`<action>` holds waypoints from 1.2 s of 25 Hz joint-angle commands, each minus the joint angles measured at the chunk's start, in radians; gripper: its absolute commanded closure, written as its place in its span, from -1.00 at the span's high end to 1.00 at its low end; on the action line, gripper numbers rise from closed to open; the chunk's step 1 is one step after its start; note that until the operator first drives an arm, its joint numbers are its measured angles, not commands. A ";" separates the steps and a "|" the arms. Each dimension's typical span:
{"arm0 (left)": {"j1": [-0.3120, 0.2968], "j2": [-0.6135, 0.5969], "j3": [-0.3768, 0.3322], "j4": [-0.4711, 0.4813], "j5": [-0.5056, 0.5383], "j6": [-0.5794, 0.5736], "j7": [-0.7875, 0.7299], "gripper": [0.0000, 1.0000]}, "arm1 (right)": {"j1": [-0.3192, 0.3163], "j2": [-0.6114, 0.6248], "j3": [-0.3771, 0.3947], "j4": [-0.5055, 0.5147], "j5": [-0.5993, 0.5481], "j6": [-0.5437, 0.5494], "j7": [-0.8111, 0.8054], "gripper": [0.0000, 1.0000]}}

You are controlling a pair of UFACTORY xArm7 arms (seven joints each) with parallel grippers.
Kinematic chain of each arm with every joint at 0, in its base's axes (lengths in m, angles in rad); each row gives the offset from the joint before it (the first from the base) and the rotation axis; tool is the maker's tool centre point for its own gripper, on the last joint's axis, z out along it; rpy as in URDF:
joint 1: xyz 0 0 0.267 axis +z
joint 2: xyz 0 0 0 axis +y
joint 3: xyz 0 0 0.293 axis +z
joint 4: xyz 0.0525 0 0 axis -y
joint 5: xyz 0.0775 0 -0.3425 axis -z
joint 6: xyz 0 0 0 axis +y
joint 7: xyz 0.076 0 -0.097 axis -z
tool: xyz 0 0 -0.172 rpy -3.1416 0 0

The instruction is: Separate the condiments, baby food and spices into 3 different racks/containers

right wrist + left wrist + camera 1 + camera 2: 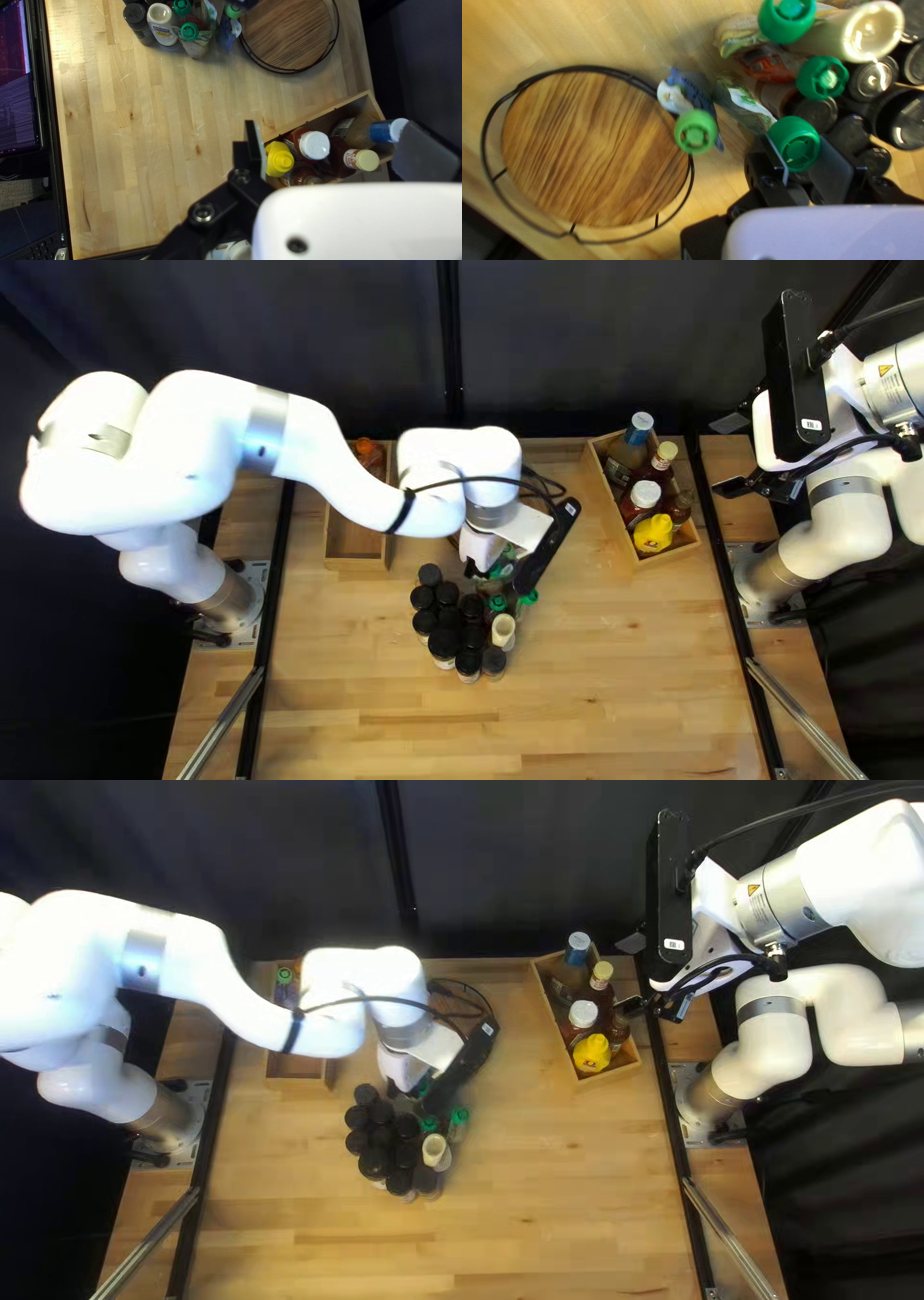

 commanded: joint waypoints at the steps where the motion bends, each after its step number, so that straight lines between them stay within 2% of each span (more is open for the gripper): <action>1: 0.013 -0.082 0.012 -0.024 0.043 0.074 -0.056 -1.00 | 0.000 0.000 0.000 0.000 0.000 0.000 0.000 1.00; 7: 0.039 -0.235 0.028 -0.116 0.086 0.150 -0.109 -1.00 | 0.000 0.000 0.000 0.000 0.000 0.000 0.000 1.00; 10: 0.065 -0.372 0.041 -0.201 0.110 0.195 -0.136 -1.00 | 0.000 0.000 0.000 0.000 0.000 0.000 0.000 1.00; 13: 0.103 -0.514 0.050 -0.286 0.148 0.238 -0.179 -1.00 | 0.000 0.000 0.000 0.000 0.000 0.000 0.000 1.00; 17: 0.151 -0.630 0.058 -0.360 0.190 0.268 -0.233 -1.00 | 0.000 0.000 0.000 0.000 0.000 0.000 0.000 1.00; 20: 0.212 -0.723 0.080 -0.454 0.230 0.258 -0.286 -1.00 | 0.000 0.000 0.000 0.000 0.000 0.000 0.000 1.00; 26: 0.310 -0.782 0.085 -0.569 0.276 0.176 -0.446 -1.00 | 0.000 0.000 0.000 0.000 0.000 0.000 0.000 1.00; 30: 0.333 -0.761 0.080 -0.604 0.275 0.104 -0.524 -1.00 | 0.000 0.000 0.000 0.000 0.000 0.000 0.000 1.00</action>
